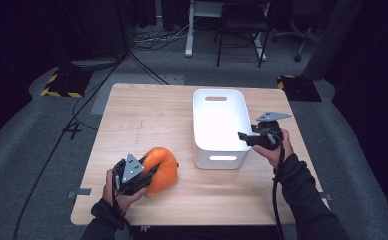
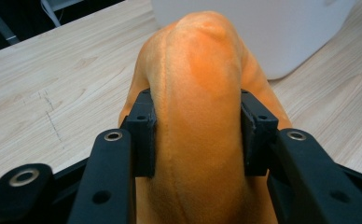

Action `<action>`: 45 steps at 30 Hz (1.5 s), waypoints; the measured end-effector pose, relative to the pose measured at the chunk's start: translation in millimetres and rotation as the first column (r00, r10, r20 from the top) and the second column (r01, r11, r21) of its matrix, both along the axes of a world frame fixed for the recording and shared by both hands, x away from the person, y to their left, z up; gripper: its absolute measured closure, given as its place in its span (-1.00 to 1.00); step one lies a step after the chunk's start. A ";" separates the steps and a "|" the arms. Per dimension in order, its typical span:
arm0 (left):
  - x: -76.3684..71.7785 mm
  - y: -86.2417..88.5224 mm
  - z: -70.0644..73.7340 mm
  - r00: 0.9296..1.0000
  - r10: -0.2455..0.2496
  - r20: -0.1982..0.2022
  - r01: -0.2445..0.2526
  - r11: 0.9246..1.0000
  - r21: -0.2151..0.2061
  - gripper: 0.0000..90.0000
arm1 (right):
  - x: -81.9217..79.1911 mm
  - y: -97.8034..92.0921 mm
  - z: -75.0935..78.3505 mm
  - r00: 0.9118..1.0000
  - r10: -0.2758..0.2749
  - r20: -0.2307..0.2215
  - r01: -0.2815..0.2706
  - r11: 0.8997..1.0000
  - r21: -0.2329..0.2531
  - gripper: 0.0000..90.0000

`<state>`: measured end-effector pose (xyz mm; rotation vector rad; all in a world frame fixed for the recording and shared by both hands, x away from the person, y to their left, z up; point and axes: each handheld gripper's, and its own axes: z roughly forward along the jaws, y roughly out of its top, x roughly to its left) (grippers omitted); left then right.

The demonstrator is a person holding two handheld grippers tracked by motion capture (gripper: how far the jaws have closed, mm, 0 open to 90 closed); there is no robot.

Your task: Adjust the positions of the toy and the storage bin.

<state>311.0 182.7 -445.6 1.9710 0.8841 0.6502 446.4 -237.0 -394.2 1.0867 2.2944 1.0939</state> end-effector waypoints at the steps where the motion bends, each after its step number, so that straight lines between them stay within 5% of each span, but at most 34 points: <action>1: 0.2 -0.3 0.2 1.000 -0.001 -0.002 0.001 1.000 0.001 0.28 | -2.6 -1.7 -0.4 1.000 -0.001 -0.012 0.001 1.000 0.020 0.03; 13: 4.6 -4.1 0.3 1.000 0.004 0.000 -0.004 1.000 0.001 0.28 | -41.6 -9.4 -4.8 0.999 -0.010 -0.053 0.015 0.995 0.098 -0.17; 20: 7.1 -5.7 0.2 1.000 0.010 -0.004 -0.010 1.000 -0.002 0.28 | -61.4 0.7 -6.1 0.999 -0.004 -0.045 0.008 0.996 0.091 -0.36; 22: 7.5 -5.7 0.2 1.000 0.009 -0.004 -0.009 1.000 0.000 0.28 | -63.3 1.5 -5.3 1.000 0.007 -0.030 -0.005 0.998 0.066 -0.38; 28: 7.3 -5.0 -0.1 1.000 0.005 -0.007 -0.005 1.000 -0.005 0.28 | -68.4 -7.1 0.6 0.998 0.046 0.036 -0.049 0.995 0.092 -0.47; 35: 7.9 -3.3 -0.3 1.000 0.003 -0.008 -0.003 1.000 -0.010 0.27 | -84.1 -52.8 12.8 0.986 0.081 0.149 -0.103 0.983 0.150 -0.53; 37: 7.9 -3.6 -0.3 1.000 0.003 -0.010 -0.003 1.000 -0.009 0.27 | -88.6 -63.8 13.6 0.980 0.086 0.177 -0.110 0.985 0.131 -0.53; 40: 8.0 -3.2 -0.5 1.000 0.001 -0.010 -0.001 1.000 -0.013 0.27 | -92.0 -80.4 9.8 0.980 0.077 0.181 -0.103 0.985 0.139 -0.53; 45: 8.6 -3.2 -0.9 1.000 -0.002 -0.013 0.001 1.000 -0.015 0.27 | -86.0 -104.8 -17.1 0.983 0.049 0.175 -0.055 0.998 0.033 -0.53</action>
